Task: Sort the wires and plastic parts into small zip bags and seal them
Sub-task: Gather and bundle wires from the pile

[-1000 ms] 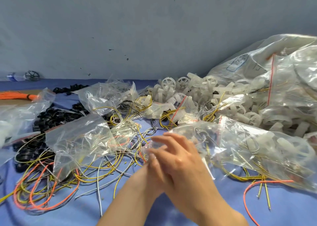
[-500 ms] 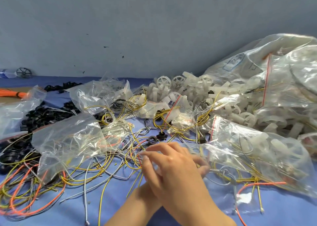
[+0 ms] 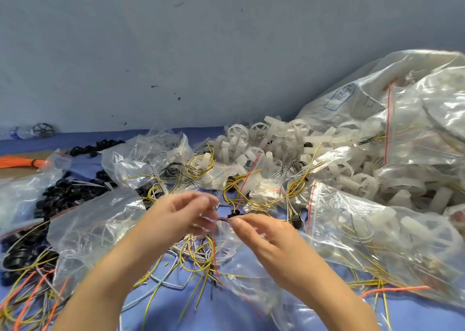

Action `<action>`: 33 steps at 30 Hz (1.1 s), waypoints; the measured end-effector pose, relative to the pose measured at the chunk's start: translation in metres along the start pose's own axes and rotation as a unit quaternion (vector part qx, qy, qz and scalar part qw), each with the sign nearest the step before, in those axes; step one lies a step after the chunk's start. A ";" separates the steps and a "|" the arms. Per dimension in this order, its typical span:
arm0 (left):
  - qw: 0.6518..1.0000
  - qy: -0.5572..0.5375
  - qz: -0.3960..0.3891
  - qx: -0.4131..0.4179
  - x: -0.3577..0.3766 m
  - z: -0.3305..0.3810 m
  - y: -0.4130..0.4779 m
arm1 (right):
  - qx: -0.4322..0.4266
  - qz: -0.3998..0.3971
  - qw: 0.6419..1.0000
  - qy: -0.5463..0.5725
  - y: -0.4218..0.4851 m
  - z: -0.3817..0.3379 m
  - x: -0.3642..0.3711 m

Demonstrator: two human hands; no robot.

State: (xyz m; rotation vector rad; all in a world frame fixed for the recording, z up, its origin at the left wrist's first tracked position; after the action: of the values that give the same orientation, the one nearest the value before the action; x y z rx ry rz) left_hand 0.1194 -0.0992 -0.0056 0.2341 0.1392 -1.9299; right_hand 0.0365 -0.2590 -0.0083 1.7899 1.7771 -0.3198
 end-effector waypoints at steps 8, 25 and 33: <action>0.869 0.450 0.128 -0.160 0.007 -0.046 0.107 | 0.037 0.038 0.998 0.040 0.000 0.024 -0.019; 0.937 0.255 0.183 0.154 -0.013 0.051 -0.016 | -0.012 0.172 0.984 -0.047 0.005 0.015 -0.040; 0.980 0.075 0.076 0.169 -0.023 0.049 -0.047 | -0.061 0.139 0.980 0.126 0.009 -0.017 -0.012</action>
State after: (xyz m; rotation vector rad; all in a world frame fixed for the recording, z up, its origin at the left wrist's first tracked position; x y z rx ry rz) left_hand 0.0786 -0.0715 0.0465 0.6006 -0.1057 -1.7748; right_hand 0.0402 -0.2589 0.0145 2.0272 1.6375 0.1307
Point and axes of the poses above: each hand's wrist, its own y-axis towards the middle knuckle, its own x-axis out of the palm, z = x × y, the point moved 8 cm from there along y, towards the middle knuckle, and after that the axes turned 2 degrees about -x, right-handed, at the moved point
